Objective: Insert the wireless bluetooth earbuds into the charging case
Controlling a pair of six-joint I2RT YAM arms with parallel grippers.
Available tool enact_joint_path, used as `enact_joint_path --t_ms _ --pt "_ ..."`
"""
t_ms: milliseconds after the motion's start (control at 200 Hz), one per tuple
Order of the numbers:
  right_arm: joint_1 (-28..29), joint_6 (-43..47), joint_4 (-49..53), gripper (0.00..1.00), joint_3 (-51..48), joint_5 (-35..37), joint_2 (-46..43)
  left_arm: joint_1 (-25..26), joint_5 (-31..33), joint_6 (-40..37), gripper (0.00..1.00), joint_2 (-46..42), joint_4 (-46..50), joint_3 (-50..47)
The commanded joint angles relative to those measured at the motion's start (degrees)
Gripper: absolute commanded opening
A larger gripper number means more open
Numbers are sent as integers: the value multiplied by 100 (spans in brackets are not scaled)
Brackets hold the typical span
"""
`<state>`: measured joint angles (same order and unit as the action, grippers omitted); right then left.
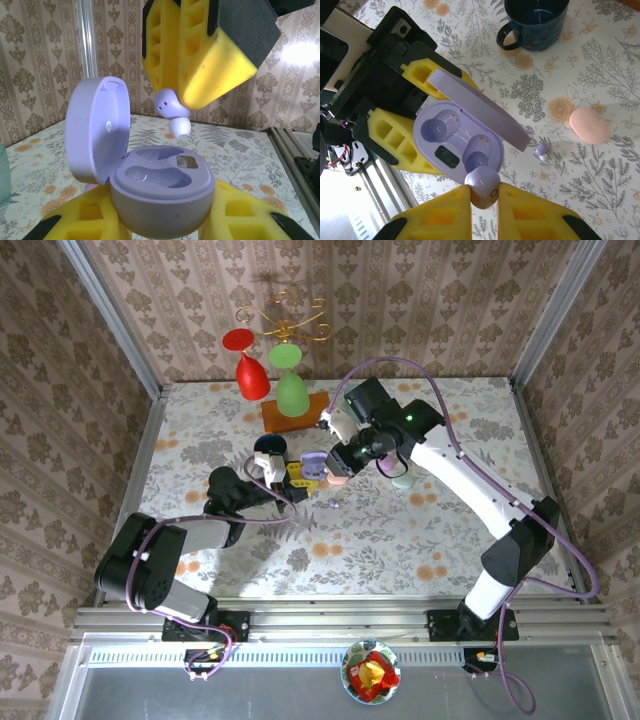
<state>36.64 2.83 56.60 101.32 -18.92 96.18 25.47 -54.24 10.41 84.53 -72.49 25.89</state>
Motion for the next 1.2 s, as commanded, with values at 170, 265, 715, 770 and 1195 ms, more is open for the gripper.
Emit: enact_joint_path --t_ms 170,265,715,770,1195 --pt "27 16 35 18 111 -178 198 28 -149 -4 24 24 -165 56" --pt "27 -2 61 17 136 -140 273 28 -149 -3 24 2 -166 56" --pt "27 60 35 22 167 -238 371 32 -139 -4 24 10 -162 41" --pt "27 66 35 29 160 -292 342 28 -132 -4 24 8 -162 48" --pt "-201 -598 -1211 46 -994 -932 -676 -124 -49 -43 24 -45 -169 -60"
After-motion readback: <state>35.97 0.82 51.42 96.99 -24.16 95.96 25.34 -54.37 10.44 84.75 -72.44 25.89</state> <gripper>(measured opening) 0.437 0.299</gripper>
